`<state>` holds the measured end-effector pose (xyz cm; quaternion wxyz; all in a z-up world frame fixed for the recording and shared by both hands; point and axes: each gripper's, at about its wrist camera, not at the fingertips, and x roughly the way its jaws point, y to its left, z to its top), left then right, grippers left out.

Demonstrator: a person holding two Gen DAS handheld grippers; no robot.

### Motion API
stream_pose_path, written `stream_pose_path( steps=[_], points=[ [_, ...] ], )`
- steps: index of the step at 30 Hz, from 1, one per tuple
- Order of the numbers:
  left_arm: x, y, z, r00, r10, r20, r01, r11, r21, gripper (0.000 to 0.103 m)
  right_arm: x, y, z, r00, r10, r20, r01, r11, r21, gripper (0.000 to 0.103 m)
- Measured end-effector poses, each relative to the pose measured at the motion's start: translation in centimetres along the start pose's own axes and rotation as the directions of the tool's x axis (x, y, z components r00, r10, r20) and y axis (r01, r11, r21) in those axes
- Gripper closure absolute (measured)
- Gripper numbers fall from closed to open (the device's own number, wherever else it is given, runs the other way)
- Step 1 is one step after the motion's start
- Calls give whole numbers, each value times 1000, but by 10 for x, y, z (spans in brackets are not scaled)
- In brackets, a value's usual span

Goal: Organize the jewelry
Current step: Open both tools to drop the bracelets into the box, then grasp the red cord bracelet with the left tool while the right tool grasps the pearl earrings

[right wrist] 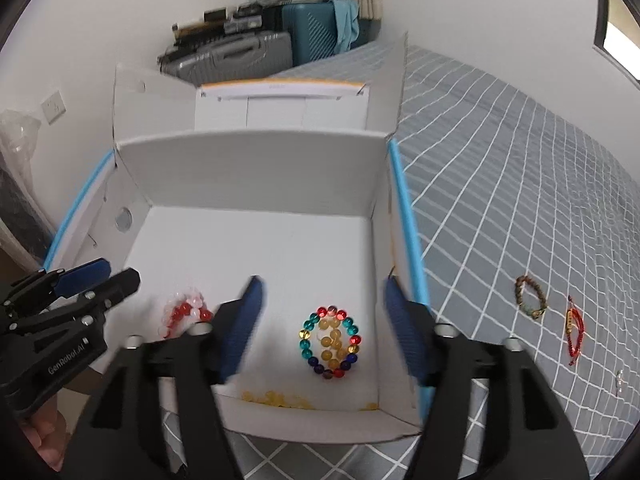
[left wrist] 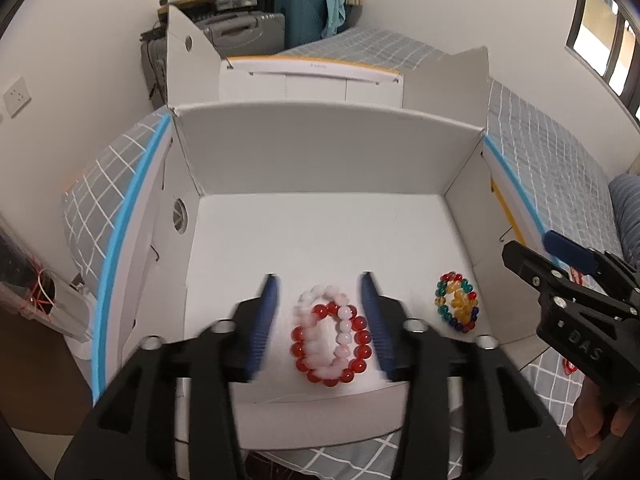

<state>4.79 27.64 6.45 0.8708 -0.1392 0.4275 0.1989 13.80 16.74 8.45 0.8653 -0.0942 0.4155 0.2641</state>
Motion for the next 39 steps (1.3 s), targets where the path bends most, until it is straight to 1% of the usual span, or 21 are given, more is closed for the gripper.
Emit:
stream_pose_path(
  steps=[1, 2, 3, 4, 5, 6, 9, 11, 13, 16, 20, 24, 27, 30, 32, 35, 37, 39],
  points=[
    [-5, -2, 1, 1000, 6, 16, -6, 1000, 5, 46, -6, -4, 1, 1000, -2, 17, 1, 1000, 6, 30],
    [-8, -5, 2, 1000, 10, 28, -10, 1000, 10, 35, -10, -7, 1, 1000, -6, 30, 5, 1000, 12, 27],
    [-13, -7, 3, 999, 11, 46, -11, 1000, 14, 28, -16, -14, 2, 999, -15, 46, 14, 1000, 20, 21],
    [-15, -10, 5, 998, 10, 57, -11, 1000, 18, 27, -22, -20, 3, 998, -27, 63, 25, 999, 28, 18],
    [-19, -13, 6, 998, 9, 69, -11, 1000, 23, 25, -26, -26, 3, 996, -39, 78, 36, 999, 35, 12],
    [-21, -16, 7, 997, 6, 74, -8, 1000, 26, 21, -32, -36, 2, 993, -63, 101, 59, 997, 46, 9],
    [-28, -34, 9, 995, -20, 102, 14, 999, 51, 14, -43, -70, -2, 985, -125, 117, 115, 989, 88, 8],
    [-31, -52, 11, 993, -38, 109, 28, 995, 96, 12, -49, -97, -7, 981, -160, 112, 146, 981, 124, 8],
    [-33, -72, 10, 992, -66, 111, 50, 989, 140, 11, -54, -122, -14, 975, -192, 108, 174, 972, 159, 8],
    [-33, -106, 9, 988, -116, 106, 93, 975, 201, 10, -64, -171, -30, 962, -250, 106, 224, 952, 210, 8],
    [-31, -151, 6, 979, -181, 90, 152, 952, 265, 10, -76, -235, -53, 945, -322, 60, 293, 912, 286, 8],
    [-32, -195, -1, 965, -254, 61, 222, 921, 321, 9, -89, -285, -79, 923, -384, 26, 353, 872, 339, 8],
    [-33, -231, -10, 953, -300, 44, 264, 891, 370, 8, -95, -321, -99, 911, -412, -3, 382, 844, 376, 8],
    [-29, -268, -22, 940, -340, 20, 300, 854, 425, 8, -94, -352, -120, 895, -443, -47, 423, 812, 403, 9],
    [-21, -284, -30, 936, -352, -7, 318, 837, 445, 8, -92, -368, -133, 891, -447, -78, 436, 796, 421, 9],
    [-9, -305, -40, 927, -372, -45, 350, 817, 459, 8, -82, -392, -150, 885, -452, -113, 454, 782, 426, 9],
    [-2, -315, -50, 927, -370, -56, 351, 809, 472, 8, -75, -404, -159, 881, -454, -133, 464, 775, 430, 9],
    [9, -325, -61, 930, -360, -76, 350, 800, 487, 8, -69, -415, -168, 880, -448, -161, 470, 765, 441, 13]
  ],
)
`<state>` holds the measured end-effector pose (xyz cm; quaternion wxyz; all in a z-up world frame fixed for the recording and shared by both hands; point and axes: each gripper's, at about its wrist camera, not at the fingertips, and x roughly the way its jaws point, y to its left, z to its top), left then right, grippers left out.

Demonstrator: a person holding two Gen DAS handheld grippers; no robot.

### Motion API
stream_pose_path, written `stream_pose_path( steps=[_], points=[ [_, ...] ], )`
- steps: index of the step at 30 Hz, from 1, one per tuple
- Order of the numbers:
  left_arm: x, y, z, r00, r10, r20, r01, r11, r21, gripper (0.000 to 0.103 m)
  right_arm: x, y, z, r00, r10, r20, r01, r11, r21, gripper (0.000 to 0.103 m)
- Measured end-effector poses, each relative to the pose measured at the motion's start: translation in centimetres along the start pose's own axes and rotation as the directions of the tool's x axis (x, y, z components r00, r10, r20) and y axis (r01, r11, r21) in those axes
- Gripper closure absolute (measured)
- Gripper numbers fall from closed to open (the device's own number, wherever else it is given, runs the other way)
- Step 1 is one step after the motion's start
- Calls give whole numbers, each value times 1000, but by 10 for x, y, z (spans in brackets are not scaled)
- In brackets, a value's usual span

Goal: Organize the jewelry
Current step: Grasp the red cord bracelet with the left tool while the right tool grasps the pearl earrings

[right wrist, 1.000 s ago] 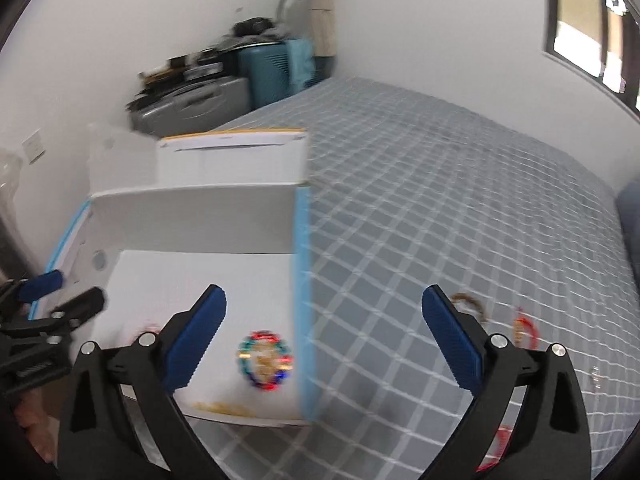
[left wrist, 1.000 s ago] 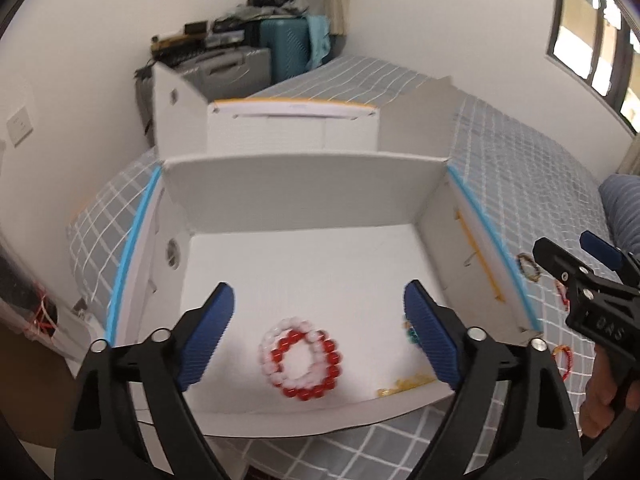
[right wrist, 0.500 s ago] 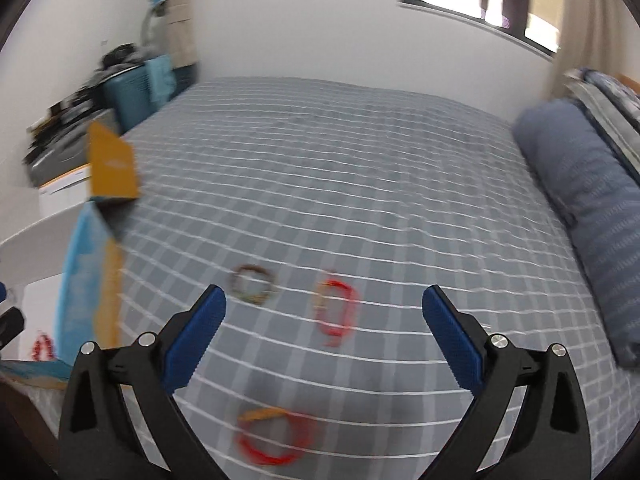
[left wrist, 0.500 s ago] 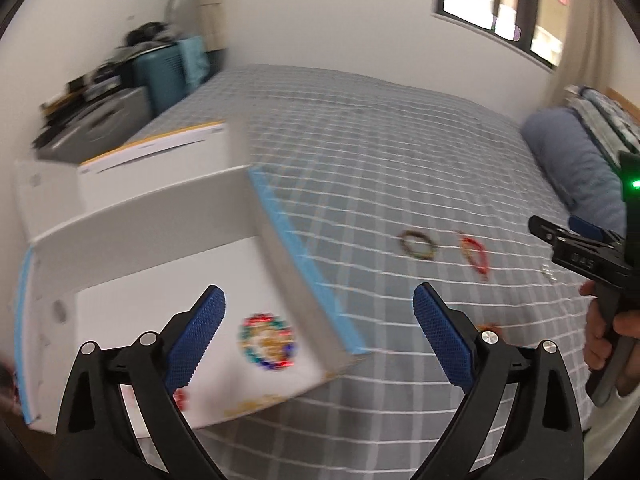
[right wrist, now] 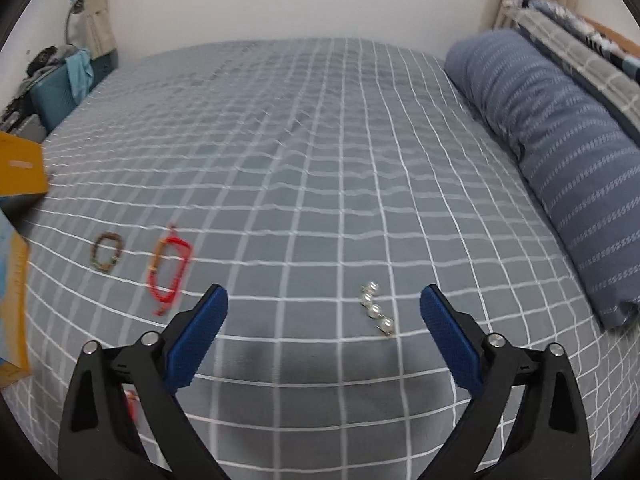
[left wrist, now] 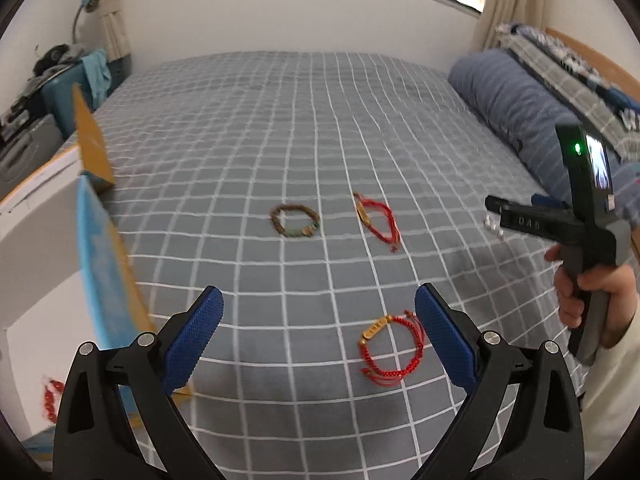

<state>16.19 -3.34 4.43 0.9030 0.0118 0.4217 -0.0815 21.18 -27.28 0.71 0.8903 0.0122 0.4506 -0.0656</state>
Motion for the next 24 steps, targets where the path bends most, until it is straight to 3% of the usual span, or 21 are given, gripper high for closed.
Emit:
stream_pose_path(
  steps=[5, 10, 19, 24],
  points=[
    [28, -2, -13, 998, -50, -46, 49, 999, -10, 8, 25, -13, -8, 999, -16, -49, 17, 1000, 16, 14],
    [55, -4, -26, 995, -49, -86, 49, 999, -8, 8, 40, -19, -10, 996, -19, -81, 22, 999, 32, 14],
    [78, -14, -41, 988, -87, -131, 91, 996, 24, 8, 61, -27, -13, 989, -32, -145, 39, 998, 48, 27],
    [91, -17, -47, 981, -98, -169, 104, 994, 24, 9, 71, -32, -14, 982, -8, -190, 25, 996, 82, 39]
  ],
)
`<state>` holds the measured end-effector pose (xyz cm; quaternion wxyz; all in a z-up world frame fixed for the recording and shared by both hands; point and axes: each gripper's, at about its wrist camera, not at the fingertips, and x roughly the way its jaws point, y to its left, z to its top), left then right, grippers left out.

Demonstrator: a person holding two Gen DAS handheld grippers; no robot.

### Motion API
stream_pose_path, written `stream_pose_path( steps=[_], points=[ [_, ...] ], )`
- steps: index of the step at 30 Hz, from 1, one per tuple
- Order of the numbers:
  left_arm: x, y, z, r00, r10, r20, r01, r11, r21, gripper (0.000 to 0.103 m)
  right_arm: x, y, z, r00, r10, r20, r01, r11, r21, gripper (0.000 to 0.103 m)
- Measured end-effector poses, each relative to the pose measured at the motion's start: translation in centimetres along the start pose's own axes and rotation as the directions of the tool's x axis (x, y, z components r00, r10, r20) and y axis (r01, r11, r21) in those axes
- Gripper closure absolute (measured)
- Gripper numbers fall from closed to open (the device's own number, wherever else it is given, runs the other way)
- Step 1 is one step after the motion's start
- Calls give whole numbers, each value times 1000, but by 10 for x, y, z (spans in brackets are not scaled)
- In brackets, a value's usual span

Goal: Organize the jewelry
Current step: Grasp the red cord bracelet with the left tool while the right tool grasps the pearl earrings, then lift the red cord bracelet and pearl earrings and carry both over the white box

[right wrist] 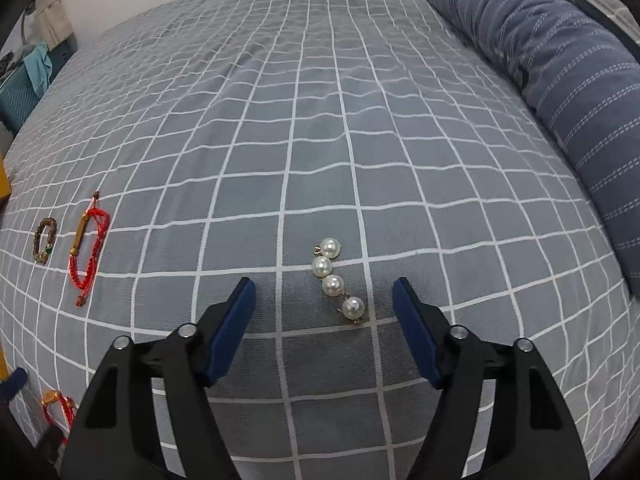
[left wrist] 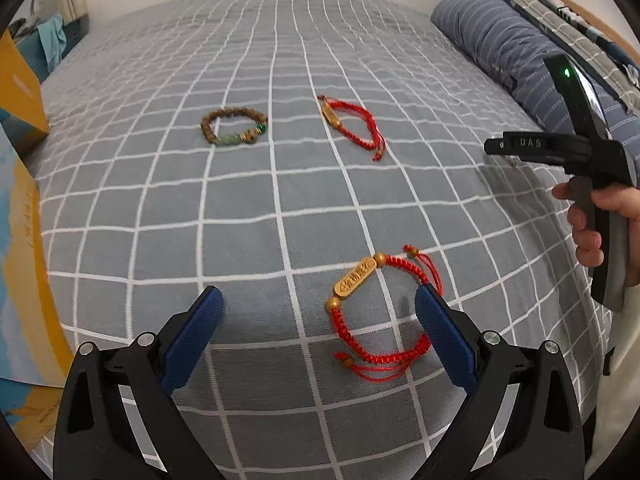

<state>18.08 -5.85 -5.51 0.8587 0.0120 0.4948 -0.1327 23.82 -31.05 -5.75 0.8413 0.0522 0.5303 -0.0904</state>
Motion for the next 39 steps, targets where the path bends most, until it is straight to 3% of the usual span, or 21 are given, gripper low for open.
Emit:
stream_pose_path(
  steps=[4, 6, 10, 14, 16, 39],
  points=[
    [7, -5, -4, 998, 3, -59, -1, 999, 39, 21, 5, -2, -1, 1000, -8, -26, 8, 1000, 10, 54],
    [4, -7, -5, 999, 14, -51, -12, 998, 55, 38, 7, -1, 0, 1000, -12, -29, 12, 1000, 5, 61],
    [2, -5, -4, 998, 8, -56, -6, 999, 41, 61, 7, 1, 2, 999, -10, -37, 11, 1000, 5, 72],
    [2, -3, -1, 998, 3, -68, 0, 999, 41, 95, 7, 4, 2, 999, -12, -46, 12, 1000, 0, 88],
    [2, -3, 0, 997, 3, -72, 0, 999, 42, 96, 7, 4, 2, 999, -11, -48, 11, 1000, -3, 92],
    [-26, 0, 4, 998, -9, -55, 11, 1000, 27, 97, -17, -1, 1, 999, -52, -11, 52, 999, 12, 92]
  ],
)
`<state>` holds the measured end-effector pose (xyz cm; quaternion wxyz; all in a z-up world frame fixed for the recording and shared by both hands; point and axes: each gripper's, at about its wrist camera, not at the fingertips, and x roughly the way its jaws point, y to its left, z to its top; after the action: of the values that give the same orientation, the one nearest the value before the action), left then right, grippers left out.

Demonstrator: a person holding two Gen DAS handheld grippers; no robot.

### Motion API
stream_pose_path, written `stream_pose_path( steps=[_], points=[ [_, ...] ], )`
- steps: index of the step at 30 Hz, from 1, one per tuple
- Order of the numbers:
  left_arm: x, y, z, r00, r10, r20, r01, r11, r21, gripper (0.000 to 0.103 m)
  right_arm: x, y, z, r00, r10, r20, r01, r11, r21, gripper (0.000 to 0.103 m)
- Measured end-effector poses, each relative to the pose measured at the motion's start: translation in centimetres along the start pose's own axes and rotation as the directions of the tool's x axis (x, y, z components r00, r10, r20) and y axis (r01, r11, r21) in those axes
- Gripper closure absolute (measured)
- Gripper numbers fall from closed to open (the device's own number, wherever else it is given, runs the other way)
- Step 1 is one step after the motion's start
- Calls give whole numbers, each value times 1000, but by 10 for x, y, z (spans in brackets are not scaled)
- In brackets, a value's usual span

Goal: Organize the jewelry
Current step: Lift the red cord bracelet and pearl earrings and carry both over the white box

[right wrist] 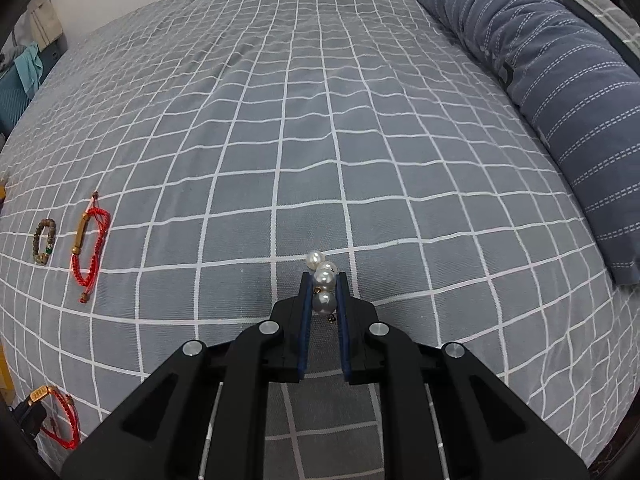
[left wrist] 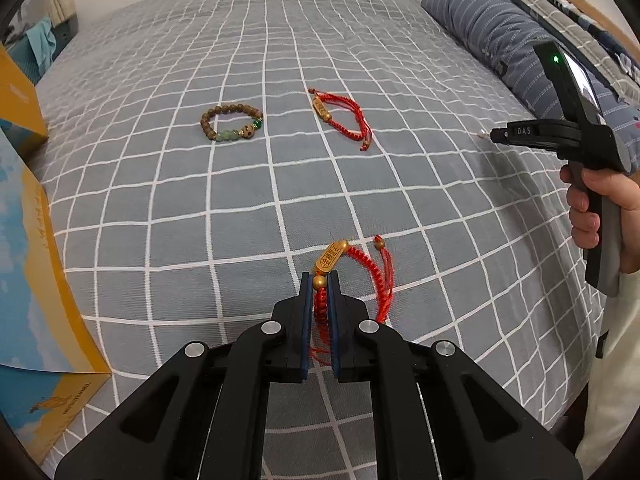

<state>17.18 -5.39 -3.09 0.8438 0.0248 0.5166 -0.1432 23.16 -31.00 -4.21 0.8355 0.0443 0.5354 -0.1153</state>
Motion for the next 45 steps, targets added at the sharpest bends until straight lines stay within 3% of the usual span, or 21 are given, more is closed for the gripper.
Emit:
stream_pose_path(
  steps=[28, 45],
  points=[
    [-68, 35, 35, 990, 71, 124, -61, 995, -82, 96, -74, 20, 9, 992, 37, 123, -35, 999, -18, 92],
    [-108, 73, 51, 971, 146, 189, -114, 979, -171, 96, -126, 74, 13, 972, 126, 198, -111, 990, -87, 92]
  ],
)
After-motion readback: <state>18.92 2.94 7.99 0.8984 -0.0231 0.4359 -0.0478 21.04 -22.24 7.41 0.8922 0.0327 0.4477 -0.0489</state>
